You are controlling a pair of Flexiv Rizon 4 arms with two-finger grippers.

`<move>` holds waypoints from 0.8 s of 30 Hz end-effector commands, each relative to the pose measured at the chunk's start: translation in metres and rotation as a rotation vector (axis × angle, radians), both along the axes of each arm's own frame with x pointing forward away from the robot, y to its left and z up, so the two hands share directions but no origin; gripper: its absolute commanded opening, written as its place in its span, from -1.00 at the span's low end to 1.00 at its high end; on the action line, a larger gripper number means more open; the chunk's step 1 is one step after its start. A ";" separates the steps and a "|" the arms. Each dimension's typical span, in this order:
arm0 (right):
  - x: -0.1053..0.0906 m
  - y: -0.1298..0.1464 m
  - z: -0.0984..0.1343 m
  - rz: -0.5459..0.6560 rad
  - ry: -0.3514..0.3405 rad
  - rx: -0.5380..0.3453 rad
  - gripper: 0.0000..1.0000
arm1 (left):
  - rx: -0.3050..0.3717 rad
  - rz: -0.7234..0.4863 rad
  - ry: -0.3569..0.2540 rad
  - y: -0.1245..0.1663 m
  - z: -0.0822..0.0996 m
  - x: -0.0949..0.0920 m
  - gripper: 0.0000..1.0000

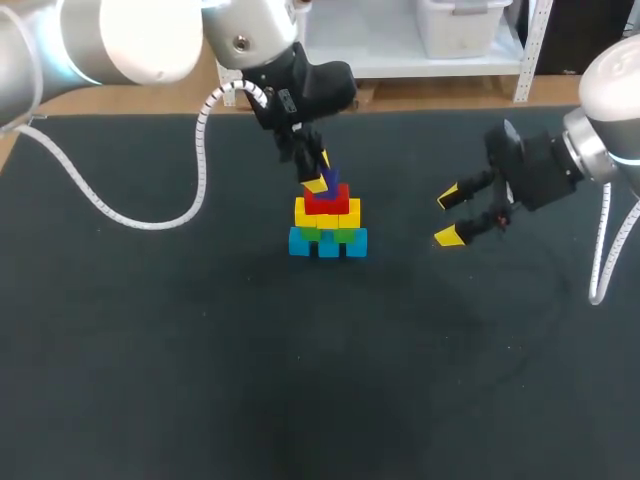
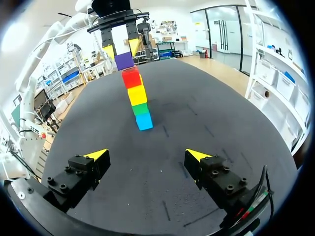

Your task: Place the blue cubes, place green cubes on the blue cubes, place the yellow cubes on the green cubes, then place the red cubes on the yellow cubes, and place purple cube on the red cubes.

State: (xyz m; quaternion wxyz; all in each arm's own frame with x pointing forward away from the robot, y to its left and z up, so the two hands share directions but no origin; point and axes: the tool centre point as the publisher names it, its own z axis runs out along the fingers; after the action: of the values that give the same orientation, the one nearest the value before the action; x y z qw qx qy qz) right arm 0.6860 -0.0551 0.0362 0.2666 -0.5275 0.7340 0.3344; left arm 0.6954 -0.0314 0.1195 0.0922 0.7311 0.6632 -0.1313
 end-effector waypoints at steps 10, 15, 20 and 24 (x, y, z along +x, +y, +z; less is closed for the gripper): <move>0.002 -0.001 -0.002 0.002 0.001 0.006 1.00 | 0.009 0.001 0.008 -0.001 0.001 0.005 0.00; 0.002 0.000 -0.002 0.004 0.002 0.006 1.00 | 0.009 0.003 -0.010 0.002 0.008 0.004 1.00; 0.004 0.003 -0.001 0.009 -0.004 0.004 1.00 | -0.030 -0.025 -0.082 0.008 0.028 -0.001 1.00; 0.006 0.008 0.002 0.020 -0.015 0.004 1.00 | -0.047 -0.013 -0.111 0.018 0.039 -0.004 1.00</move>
State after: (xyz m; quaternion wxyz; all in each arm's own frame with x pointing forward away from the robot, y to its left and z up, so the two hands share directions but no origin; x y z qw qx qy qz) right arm 0.6887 -0.0505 0.0383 0.2705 -0.5350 0.7272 0.3343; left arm 0.7049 -0.0273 0.1535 0.1217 0.7436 0.6474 -0.1146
